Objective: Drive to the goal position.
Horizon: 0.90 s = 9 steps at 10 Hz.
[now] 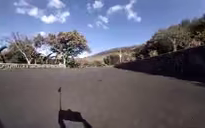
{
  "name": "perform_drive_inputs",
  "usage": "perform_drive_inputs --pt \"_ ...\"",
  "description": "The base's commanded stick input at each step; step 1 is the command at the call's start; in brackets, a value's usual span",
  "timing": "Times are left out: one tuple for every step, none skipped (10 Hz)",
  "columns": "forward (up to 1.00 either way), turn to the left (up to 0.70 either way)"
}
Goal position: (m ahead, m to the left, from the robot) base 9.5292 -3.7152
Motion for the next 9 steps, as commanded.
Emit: perform_drive_inputs --pt "0.50 0.00" --pt "0.50 0.00" --pt "0.50 0.00" --pt "0.50 0.00" --pt "0.50 0.00" --pt "0.50 0.00" --pt "0.50 0.00" --pt "0.50 0.00" --pt "0.50 0.00"
